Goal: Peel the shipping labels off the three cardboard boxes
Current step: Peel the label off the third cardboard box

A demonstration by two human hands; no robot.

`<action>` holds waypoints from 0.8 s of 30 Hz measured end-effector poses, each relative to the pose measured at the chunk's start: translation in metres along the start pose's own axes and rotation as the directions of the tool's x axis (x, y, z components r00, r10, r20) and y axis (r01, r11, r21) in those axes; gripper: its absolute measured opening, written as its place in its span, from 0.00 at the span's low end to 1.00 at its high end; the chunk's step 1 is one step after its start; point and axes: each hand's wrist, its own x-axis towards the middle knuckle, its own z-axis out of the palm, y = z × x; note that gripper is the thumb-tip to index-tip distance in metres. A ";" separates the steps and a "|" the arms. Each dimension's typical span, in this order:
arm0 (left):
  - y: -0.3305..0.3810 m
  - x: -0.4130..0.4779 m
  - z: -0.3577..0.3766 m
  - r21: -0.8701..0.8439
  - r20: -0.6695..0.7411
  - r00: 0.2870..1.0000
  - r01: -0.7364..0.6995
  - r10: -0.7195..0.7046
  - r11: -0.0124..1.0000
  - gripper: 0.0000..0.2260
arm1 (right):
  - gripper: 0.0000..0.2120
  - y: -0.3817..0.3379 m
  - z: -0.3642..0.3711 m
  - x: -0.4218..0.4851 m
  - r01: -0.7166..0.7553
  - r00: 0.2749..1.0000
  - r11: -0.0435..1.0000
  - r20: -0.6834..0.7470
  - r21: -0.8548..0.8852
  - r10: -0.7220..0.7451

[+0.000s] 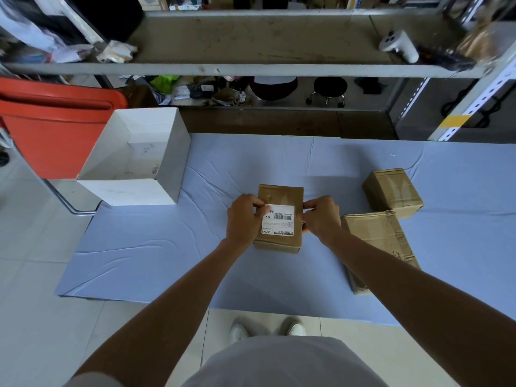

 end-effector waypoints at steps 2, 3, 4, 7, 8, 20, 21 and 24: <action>0.000 -0.001 0.001 0.001 -0.015 1.000 0.011 -0.011 1.000 0.08 | 0.11 0.000 0.000 0.000 0.006 1.000 1.000 0.004 -0.010 -0.006; 0.000 -0.001 0.001 0.004 -0.018 1.000 0.017 -0.017 1.000 0.09 | 0.12 0.001 0.000 0.000 0.011 1.000 1.000 0.004 -0.015 -0.011; 0.000 -0.002 0.002 0.005 -0.015 1.000 0.025 -0.024 1.000 0.09 | 0.12 0.001 0.000 0.001 0.019 1.000 1.000 0.000 -0.021 -0.019; 0.001 -0.002 0.002 0.006 -0.004 0.999 0.041 -0.041 0.999 0.10 | 0.12 0.002 0.000 0.001 0.024 1.000 0.999 -0.008 -0.029 -0.024; 0.002 -0.002 0.002 0.009 0.000 0.999 0.048 -0.048 0.999 0.10 | 0.12 0.003 -0.001 0.001 0.023 1.000 0.999 -0.009 -0.029 -0.023; 0.001 -0.004 0.006 -0.015 0.051 0.991 0.127 -0.126 0.992 0.08 | 0.11 0.011 -0.006 0.003 0.054 0.999 0.998 0.004 -0.025 -0.054; -0.001 -0.004 0.007 -0.005 0.052 0.989 0.136 -0.135 0.991 0.08 | 0.09 0.012 -0.005 0.003 0.050 0.999 0.998 -0.002 -0.023 -0.050; -0.004 -0.006 0.010 0.021 0.068 0.986 0.149 -0.150 0.989 0.08 | 0.07 0.016 -0.001 0.004 0.054 0.999 0.998 -0.003 -0.034 -0.054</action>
